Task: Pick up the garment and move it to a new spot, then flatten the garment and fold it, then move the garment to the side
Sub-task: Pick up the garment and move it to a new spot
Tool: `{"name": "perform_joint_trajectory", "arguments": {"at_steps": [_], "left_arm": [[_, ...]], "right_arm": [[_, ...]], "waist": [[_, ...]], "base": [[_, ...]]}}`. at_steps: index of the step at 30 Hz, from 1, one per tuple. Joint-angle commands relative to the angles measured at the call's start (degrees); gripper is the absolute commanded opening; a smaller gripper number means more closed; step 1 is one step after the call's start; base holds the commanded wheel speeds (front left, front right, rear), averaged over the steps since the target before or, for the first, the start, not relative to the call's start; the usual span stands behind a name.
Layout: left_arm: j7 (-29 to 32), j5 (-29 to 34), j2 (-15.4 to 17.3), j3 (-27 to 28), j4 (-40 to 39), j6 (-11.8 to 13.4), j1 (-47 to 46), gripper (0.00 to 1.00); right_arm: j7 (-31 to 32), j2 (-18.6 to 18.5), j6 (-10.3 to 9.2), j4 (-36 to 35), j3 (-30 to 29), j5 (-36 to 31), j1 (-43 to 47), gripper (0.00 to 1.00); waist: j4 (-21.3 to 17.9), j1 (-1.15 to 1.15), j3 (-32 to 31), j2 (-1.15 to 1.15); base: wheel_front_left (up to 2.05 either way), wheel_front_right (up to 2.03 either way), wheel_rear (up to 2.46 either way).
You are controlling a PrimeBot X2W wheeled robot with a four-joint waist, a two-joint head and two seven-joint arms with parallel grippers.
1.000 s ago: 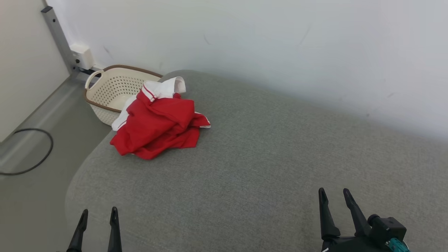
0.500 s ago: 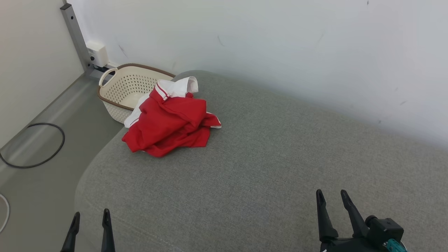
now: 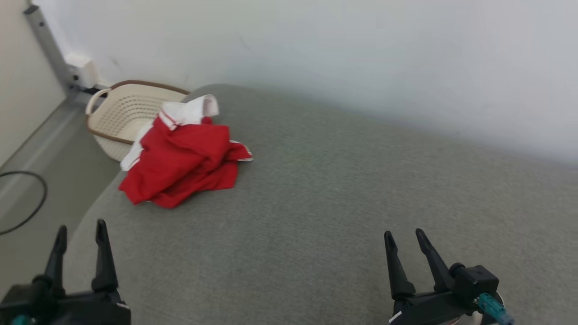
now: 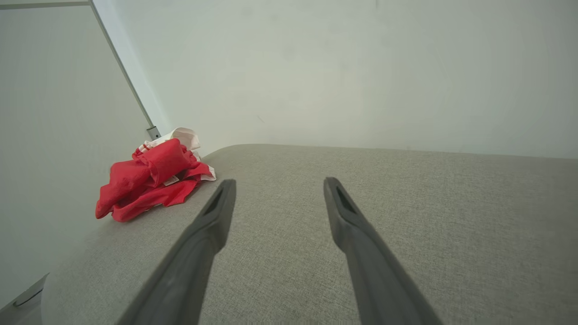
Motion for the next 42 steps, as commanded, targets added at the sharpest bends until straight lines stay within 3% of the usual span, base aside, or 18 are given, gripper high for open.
{"name": "perform_joint_trajectory", "arguments": {"at_steps": [1, 6, 14, 25, 34, 42], "left_arm": [[-0.04, -0.28, 1.08, 0.52, 1.47, -0.40, -2.20, 1.00], [1.29, -2.37, 4.01, 2.32, 5.16, -1.31, -8.91, 1.00], [4.97, -5.06, 8.15, 3.18, 11.86, -3.42, -19.75, 1.00], [8.54, -7.25, 13.89, 4.65, 21.39, -4.45, -30.28, 1.00], [13.70, -7.06, 20.17, 4.44, 34.86, -5.11, -35.79, 1.00], [18.44, -5.73, 21.78, 1.88, 42.87, -5.04, -36.91, 1.00]], "right_arm": [[-0.10, -0.10, 0.06, -0.16, 0.66, 0.25, -0.68, 1.00], [-0.10, -0.09, 0.06, -0.11, 2.75, 0.45, -2.35, 1.00], [-0.10, -0.09, 0.06, -0.74, 2.49, -0.53, -5.48, 1.00], [-0.09, -0.08, 0.06, -1.93, 2.44, 0.78, -7.85, 1.00], [-0.09, -0.07, 0.06, -2.42, 2.45, 1.59, -8.93, 1.00], [-0.09, -0.06, 0.06, -2.32, 2.19, 1.25, -9.02, 1.00]], "waist": [[-5.99, 0.00, 1.93, 0.00], [-12.54, 0.00, 4.34, 0.00], [-19.56, 0.00, 9.18, 0.00], [-25.05, 0.00, 14.70, 0.00], [-28.00, 0.00, 16.76, 0.00], [-28.55, 0.00, 16.64, 0.00]], "base": [[0.00, 0.00, 0.00], [0.00, 0.00, 0.00], [0.00, 0.00, 0.00], [0.00, 0.00, 0.00], [0.00, 0.00, 0.00], [0.00, 0.00, 0.00]]}}
